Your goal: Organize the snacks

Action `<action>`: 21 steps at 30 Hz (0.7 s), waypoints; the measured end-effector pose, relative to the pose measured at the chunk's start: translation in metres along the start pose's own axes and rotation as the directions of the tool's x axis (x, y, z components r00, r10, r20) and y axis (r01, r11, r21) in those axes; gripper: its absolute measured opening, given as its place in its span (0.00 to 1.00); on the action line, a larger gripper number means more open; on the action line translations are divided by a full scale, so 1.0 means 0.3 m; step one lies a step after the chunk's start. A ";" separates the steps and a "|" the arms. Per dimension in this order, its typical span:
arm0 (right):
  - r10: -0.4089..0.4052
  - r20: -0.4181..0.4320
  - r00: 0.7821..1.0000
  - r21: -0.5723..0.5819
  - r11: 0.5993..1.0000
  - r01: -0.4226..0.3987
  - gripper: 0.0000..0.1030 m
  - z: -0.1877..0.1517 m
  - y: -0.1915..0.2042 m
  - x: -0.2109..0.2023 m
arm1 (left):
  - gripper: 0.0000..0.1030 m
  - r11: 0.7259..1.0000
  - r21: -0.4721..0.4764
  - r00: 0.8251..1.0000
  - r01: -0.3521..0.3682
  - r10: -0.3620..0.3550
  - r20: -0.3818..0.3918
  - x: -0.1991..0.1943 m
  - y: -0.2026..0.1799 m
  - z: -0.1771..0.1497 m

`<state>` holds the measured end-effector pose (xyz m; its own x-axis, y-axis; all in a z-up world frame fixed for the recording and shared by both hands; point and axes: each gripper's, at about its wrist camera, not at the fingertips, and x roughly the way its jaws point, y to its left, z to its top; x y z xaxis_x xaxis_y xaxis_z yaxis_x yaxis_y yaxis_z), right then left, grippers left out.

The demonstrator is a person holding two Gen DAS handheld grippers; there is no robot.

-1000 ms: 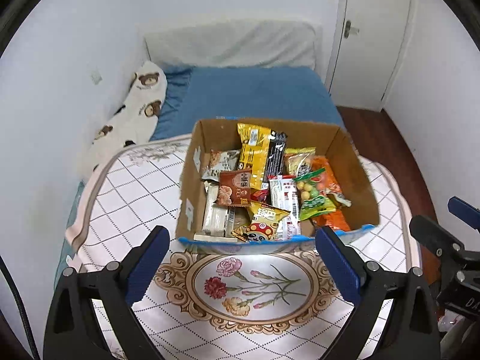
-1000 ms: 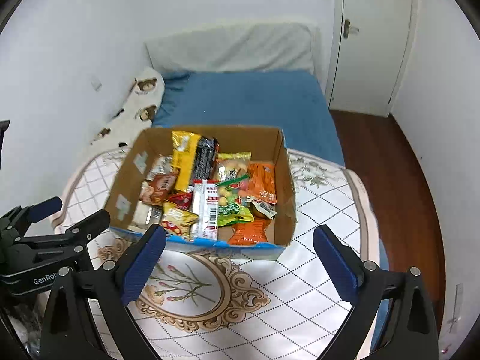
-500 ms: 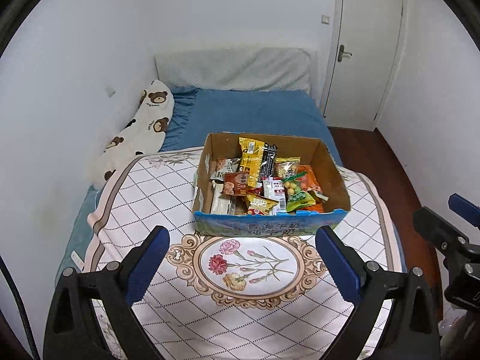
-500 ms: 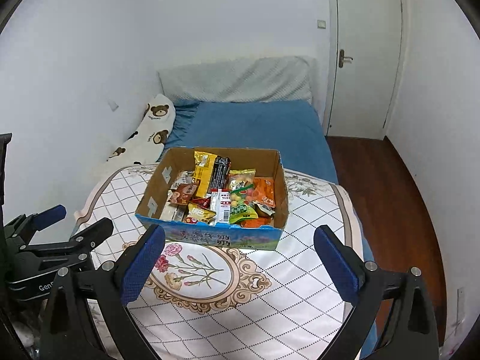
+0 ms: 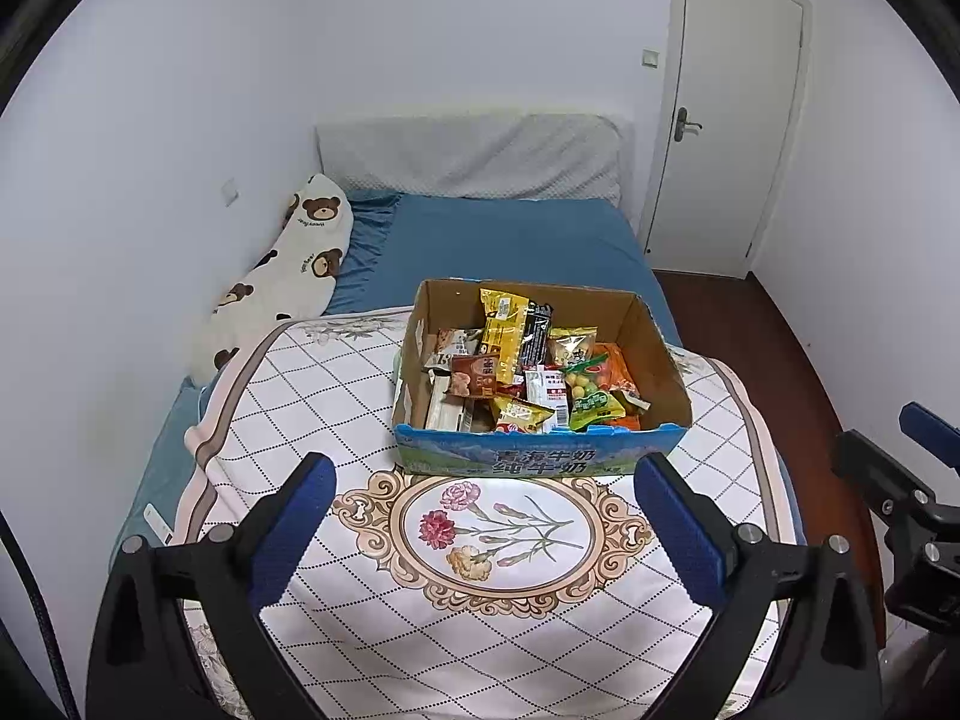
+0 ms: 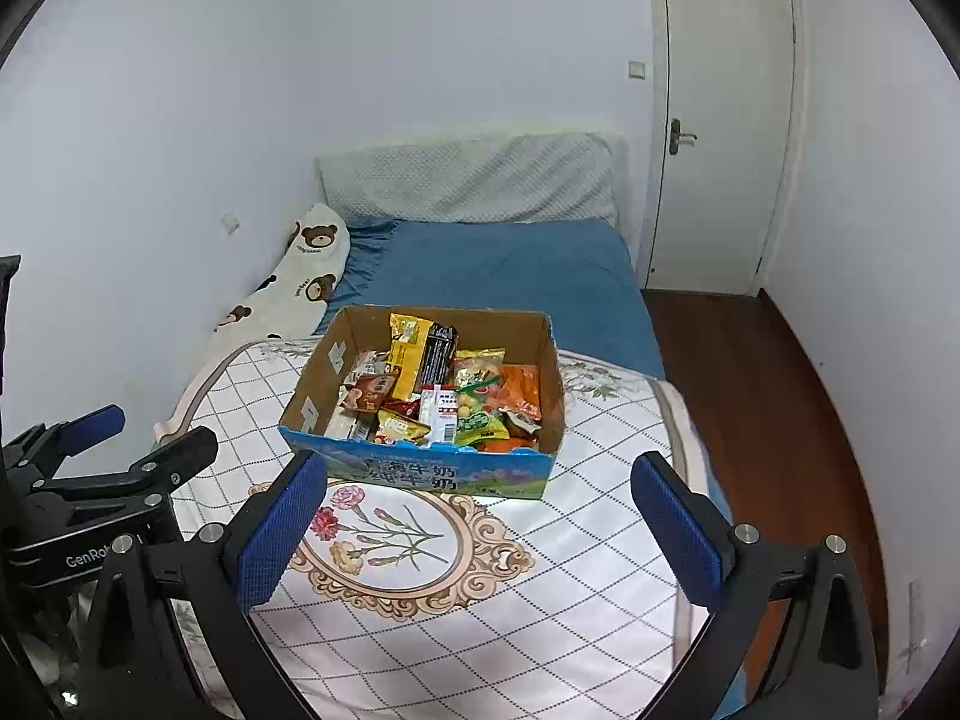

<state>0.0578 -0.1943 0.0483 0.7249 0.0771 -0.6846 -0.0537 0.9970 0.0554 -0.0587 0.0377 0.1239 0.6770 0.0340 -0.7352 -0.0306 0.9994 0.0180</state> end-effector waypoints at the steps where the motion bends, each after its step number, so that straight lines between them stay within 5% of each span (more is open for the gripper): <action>1: -0.002 -0.002 1.000 0.002 1.000 0.002 1.00 -0.002 -0.003 0.011 | 0.99 1.000 0.000 1.000 -0.001 0.001 -0.003 0.009 0.000 0.001; 21: -0.072 -0.075 0.995 0.032 0.997 0.074 1.00 0.047 -0.059 0.372 | 0.99 0.997 0.010 0.994 -0.070 0.071 -0.082 0.316 -0.006 0.062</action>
<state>0.1493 -0.2034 -0.0188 0.6731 0.0056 -0.7396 0.0219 0.9994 0.0276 0.0193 0.0394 0.0668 0.6105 0.1039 -0.7852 -0.0705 0.9946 0.0768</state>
